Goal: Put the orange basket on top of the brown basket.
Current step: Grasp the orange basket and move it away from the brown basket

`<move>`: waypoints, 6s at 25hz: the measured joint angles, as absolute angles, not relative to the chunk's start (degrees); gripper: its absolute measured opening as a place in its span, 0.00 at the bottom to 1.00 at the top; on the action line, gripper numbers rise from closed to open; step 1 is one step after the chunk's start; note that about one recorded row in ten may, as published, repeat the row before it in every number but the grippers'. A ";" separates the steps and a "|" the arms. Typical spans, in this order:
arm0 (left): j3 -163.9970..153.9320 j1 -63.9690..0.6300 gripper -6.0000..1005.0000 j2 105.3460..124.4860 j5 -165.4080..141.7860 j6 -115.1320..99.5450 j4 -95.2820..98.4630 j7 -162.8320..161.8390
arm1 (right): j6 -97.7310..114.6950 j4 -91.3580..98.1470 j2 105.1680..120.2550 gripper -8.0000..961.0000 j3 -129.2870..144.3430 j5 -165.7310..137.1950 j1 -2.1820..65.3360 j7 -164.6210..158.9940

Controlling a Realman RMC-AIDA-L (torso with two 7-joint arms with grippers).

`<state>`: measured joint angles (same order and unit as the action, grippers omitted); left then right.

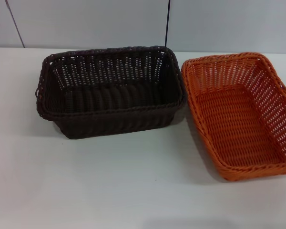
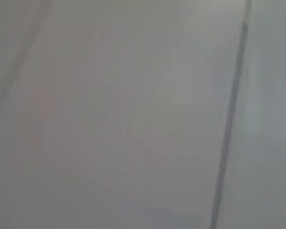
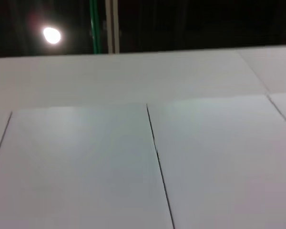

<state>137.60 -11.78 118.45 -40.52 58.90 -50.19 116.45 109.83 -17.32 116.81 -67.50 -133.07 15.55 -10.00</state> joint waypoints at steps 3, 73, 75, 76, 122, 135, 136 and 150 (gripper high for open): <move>141.90 -12.32 0.51 118.41 -38.38 63.49 -44.00 119.38 | 105.29 -20.17 116.52 0.70 -66.96 -133.91 14.22 -10.74; 152.84 -14.45 0.51 117.95 -37.70 59.18 -34.57 120.29 | -107.08 -78.88 107.20 0.70 -101.18 -120.95 49.97 65.78; 153.33 -14.50 0.51 117.95 -37.70 59.00 -34.38 120.35 | -107.18 -79.20 106.73 0.70 -99.70 -121.86 49.70 65.72; 153.36 -14.50 0.51 117.95 -37.70 58.97 -34.34 120.36 | -107.23 -79.50 106.61 0.69 -99.32 -122.52 49.54 65.52; 154.96 -12.74 0.51 117.95 -37.73 58.45 -34.18 120.85 | -106.62 -71.80 109.25 0.55 -93.37 -138.14 43.56 59.10; 154.86 -13.00 0.51 117.95 -37.71 60.54 -33.72 120.90 | -101.59 -65.93 111.24 0.54 -96.63 -144.27 46.33 66.22; 154.86 -13.00 0.51 117.95 -37.71 60.54 -33.72 120.90 | -101.59 -65.93 111.24 0.54 -96.63 -144.27 46.33 66.22; 155.64 -12.83 0.51 117.88 -37.62 62.56 -34.19 120.97 | -100.49 -69.95 114.26 0.23 -97.23 -145.21 45.78 67.13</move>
<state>155.64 -12.83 117.88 -37.62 62.56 -34.19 120.97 -100.49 -69.95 114.26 -97.23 -145.21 45.78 67.13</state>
